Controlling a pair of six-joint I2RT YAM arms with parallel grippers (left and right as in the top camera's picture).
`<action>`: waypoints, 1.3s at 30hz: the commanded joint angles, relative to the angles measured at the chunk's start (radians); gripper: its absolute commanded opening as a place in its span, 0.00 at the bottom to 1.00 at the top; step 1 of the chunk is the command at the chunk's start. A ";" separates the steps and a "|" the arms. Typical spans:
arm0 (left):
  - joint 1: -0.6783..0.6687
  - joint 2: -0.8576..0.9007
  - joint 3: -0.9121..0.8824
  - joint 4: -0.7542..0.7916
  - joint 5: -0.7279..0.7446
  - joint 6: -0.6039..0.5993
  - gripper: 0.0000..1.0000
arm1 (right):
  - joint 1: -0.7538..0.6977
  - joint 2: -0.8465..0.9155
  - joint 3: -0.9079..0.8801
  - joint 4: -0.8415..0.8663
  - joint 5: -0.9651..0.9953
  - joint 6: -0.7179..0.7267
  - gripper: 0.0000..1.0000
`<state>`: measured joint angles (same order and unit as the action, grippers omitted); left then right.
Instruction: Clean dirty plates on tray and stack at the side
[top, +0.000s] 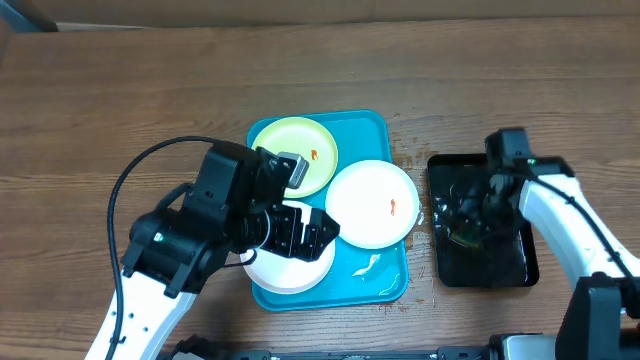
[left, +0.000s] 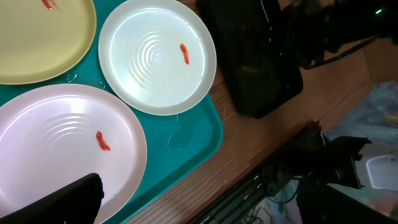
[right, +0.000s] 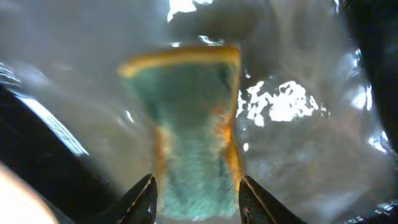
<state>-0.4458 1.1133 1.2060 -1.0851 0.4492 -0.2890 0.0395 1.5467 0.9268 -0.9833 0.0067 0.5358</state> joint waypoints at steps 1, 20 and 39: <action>-0.008 -0.008 0.018 -0.003 0.034 -0.002 1.00 | 0.003 0.002 -0.113 0.090 0.001 0.044 0.44; -0.007 -0.302 0.018 -0.019 -0.154 -0.033 1.00 | -0.009 -0.043 -0.074 0.118 0.014 0.032 0.29; -0.007 -0.287 0.018 -0.079 -0.154 -0.033 1.00 | -0.009 0.040 -0.151 0.286 0.130 0.055 0.33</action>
<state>-0.4458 0.8276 1.2079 -1.1637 0.3054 -0.3149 0.0334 1.5517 0.7982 -0.6960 0.1143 0.5777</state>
